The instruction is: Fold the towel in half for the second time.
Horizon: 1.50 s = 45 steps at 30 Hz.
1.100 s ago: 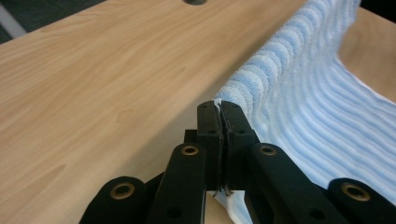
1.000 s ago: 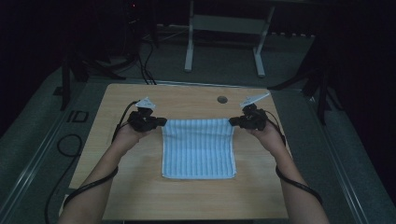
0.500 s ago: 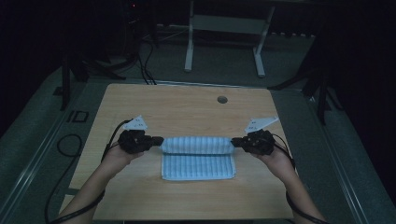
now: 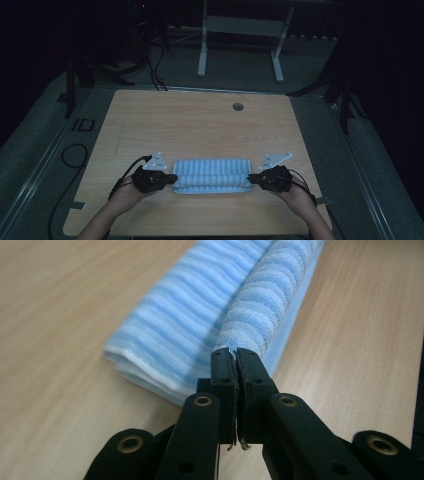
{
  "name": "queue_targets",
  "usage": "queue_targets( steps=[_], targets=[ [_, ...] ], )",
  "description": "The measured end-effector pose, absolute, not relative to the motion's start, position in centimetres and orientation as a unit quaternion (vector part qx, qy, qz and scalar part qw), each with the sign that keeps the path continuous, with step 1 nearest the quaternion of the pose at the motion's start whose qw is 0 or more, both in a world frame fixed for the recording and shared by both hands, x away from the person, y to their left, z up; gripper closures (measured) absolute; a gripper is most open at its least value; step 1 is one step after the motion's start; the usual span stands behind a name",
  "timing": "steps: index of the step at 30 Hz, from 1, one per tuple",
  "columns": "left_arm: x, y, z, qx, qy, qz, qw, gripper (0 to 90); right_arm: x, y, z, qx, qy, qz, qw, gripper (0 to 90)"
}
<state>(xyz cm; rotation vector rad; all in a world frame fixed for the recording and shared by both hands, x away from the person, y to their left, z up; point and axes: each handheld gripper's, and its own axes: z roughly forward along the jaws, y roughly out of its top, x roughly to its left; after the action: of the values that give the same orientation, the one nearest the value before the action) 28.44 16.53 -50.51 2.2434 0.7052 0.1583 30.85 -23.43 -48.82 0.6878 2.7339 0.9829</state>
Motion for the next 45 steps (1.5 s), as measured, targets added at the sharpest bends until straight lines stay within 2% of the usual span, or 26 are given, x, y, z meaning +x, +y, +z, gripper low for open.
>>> queue_targets(
  steps=[12, 21, 24, 28, 31, 36, 37, 39, 40, 41, 42, 43, 45],
  targets=[
    [27.3, 16.5, -53.6, 0.883, 0.286, 0.027, 0.372, 86.7, 29.7, -24.1, -52.1, 0.253, 0.907, 0.335, 0.034, 84.0],
    [26.8, 16.3, -54.4, 0.891, 0.283, 0.031, 0.354, 84.1, 28.9, -24.0, -53.9, 0.252, 0.916, 0.311, 0.041, 80.4],
    [26.7, 16.4, -54.6, 0.893, 0.281, 0.023, 0.351, 82.4, 28.8, -24.4, -53.8, 0.256, 0.914, 0.312, 0.039, 79.0],
    [26.4, 16.6, -54.5, 0.892, 0.282, 0.017, 0.352, 73.2, 28.6, -25.1, -53.3, 0.266, 0.906, 0.328, 0.032, 75.1],
    [26.3, 17.3, -54.0, 0.883, 0.287, 0.018, 0.371, 62.7, 28.8, -25.6, -52.5, 0.271, 0.898, 0.343, 0.042, 69.1],
    [26.7, 18.4, -52.8, 0.859, 0.298, 0.031, 0.414, 48.2, 29.6, -26.2, -50.8, 0.279, 0.878, 0.385, 0.055, 47.5],
    [26.8, 18.5, -52.6, 0.855, 0.298, 0.033, 0.423, 44.1, 29.8, -26.2, -50.5, 0.279, 0.876, 0.389, 0.059, 45.4],
    [26.9, 18.4, -52.4, 0.85, 0.289, 0.042, 0.437, 33.7, 30.2, -26.1, -50.1, 0.284, 0.869, 0.4, 0.064, 34.1],
    [26.9, 18.4, -52.4, 0.85, 0.289, 0.042, 0.437, 27.9, 30.2, -26.1, -50.1, 0.284, 0.869, 0.4, 0.064, 34.1],
    [27.2, 18.3, -52.5, 0.84, 0.303, 0.057, 0.446, 27.9, 30.5, -26.0, -50.0, 0.285, 0.866, 0.406, 0.059, 30.1],
    [27.4, 18.3, -52.5, 0.833, 0.312, 0.072, 0.451, 20.8, 30.9, -25.7, -49.9, 0.282, 0.864, 0.413, 0.064, 18.3],
    [27.5, 18.3, -52.6, 0.827, 0.32, 0.086, 0.454, 15.8, 31.1, -25.5, -50.0, 0.28, 0.863, 0.415, 0.067, 15.0],
    [27.8, 18.4, -52.7, 0.816, 0.331, 0.103, 0.462, 14.2, 31.3, -25.2, -50.3, 0.279, 0.862, 0.416, 0.078, 13.8]
  ],
)
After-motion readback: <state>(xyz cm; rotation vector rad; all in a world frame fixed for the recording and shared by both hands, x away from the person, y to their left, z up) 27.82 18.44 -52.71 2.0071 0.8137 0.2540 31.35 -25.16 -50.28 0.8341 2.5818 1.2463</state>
